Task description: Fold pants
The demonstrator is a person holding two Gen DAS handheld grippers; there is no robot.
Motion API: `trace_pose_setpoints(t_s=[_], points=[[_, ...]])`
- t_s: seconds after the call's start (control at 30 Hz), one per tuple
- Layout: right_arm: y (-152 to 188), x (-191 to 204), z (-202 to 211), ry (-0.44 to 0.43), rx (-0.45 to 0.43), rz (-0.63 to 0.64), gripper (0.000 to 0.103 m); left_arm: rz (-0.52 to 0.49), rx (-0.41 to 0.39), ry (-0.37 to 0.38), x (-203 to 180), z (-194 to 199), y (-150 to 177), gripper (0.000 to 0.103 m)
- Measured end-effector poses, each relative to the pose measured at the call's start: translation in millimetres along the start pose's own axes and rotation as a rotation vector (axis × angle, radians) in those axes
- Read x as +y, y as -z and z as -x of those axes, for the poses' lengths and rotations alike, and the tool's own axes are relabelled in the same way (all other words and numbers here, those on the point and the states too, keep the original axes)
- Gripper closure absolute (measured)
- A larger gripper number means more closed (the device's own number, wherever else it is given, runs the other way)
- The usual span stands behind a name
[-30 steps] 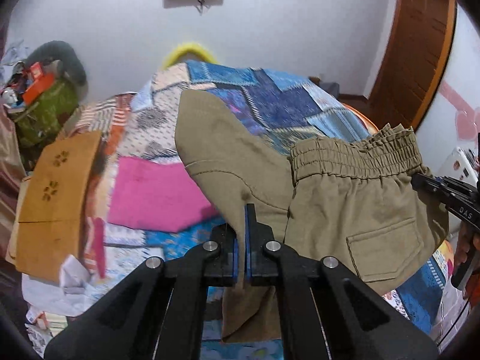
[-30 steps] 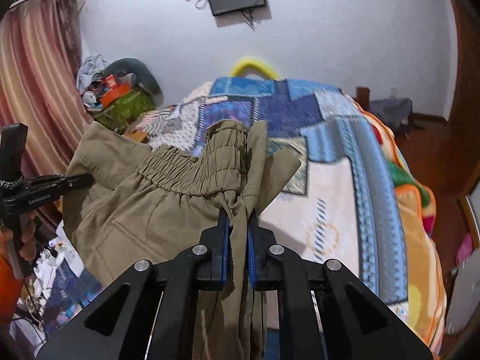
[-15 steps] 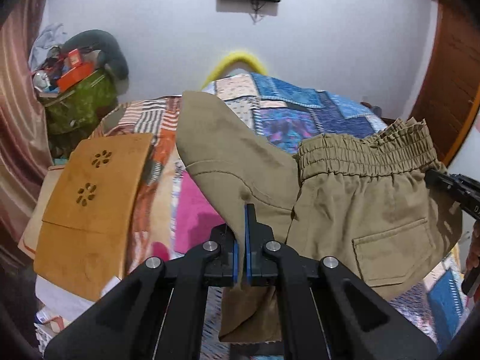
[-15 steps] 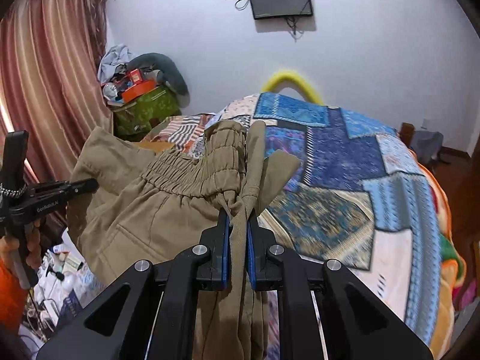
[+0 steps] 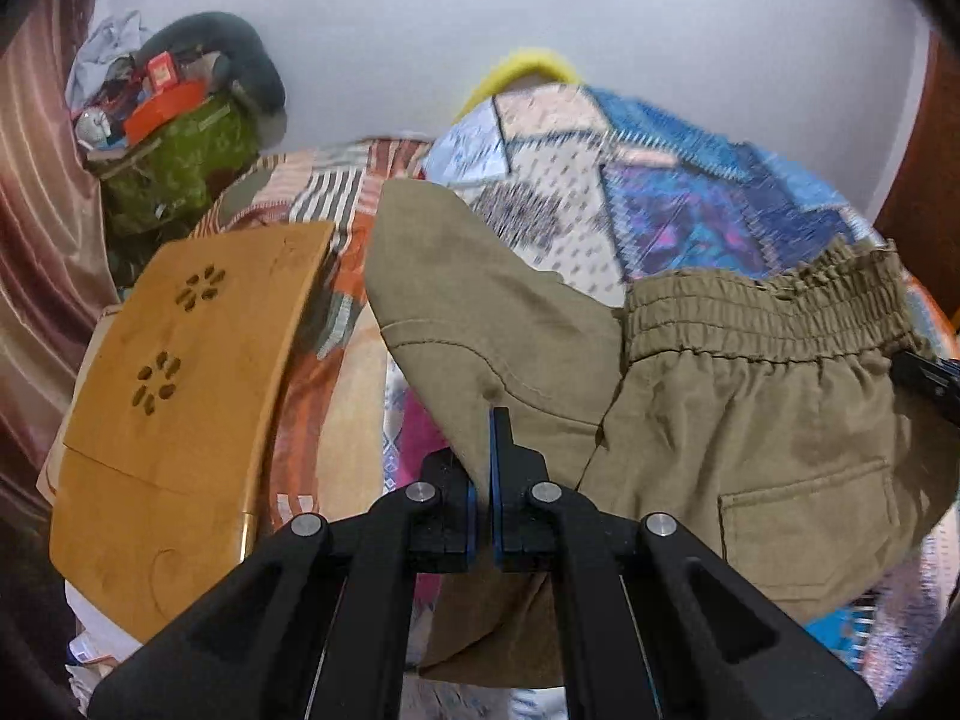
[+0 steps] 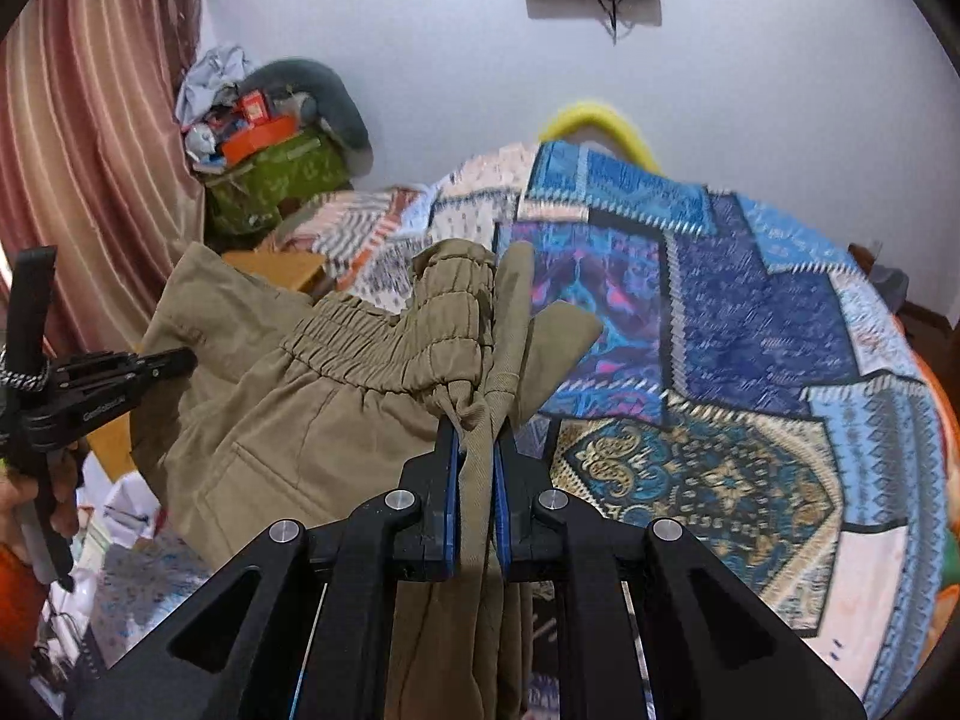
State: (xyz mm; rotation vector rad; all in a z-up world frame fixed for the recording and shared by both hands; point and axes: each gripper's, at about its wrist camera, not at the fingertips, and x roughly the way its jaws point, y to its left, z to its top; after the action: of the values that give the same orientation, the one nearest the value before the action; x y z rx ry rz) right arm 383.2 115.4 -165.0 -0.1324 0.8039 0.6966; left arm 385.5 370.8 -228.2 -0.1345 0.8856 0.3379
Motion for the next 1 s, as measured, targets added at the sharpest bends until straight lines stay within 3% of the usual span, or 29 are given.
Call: trace_pose_setpoints(t_s=[0.13,0.23,0.27,0.37,0.47,0.53,0.77,1.0], points=[[10,0,-32,-0.002,0.088,0.013,0.095,0.039,0.117,0.008,6,-46,14,0.099],[21,2,-49,0.016,0.151,0.042,0.093,0.057,0.164,-0.020,15,-65,27,0.091],[23,1,-50,0.018,0.158,0.046,0.090,0.061,0.169,-0.027,17,-67,31,0.085],[28,-6,-47,0.016,0.188,0.026,0.080,0.067,0.183,-0.033,23,-63,40,0.082],[34,-8,-38,0.044,0.212,0.048,0.059,0.055,0.199,-0.037,27,-54,46,0.077],[40,-7,-27,0.060,0.212,0.062,0.054,0.038,0.214,-0.057,28,-45,50,0.068],[53,-4,6,0.057,0.214,0.068,0.050,0.002,0.233,-0.084,30,1,69,0.067],[47,19,85,0.050,0.093,0.107,0.050,-0.034,0.078,-0.031,8,115,65,0.067]])
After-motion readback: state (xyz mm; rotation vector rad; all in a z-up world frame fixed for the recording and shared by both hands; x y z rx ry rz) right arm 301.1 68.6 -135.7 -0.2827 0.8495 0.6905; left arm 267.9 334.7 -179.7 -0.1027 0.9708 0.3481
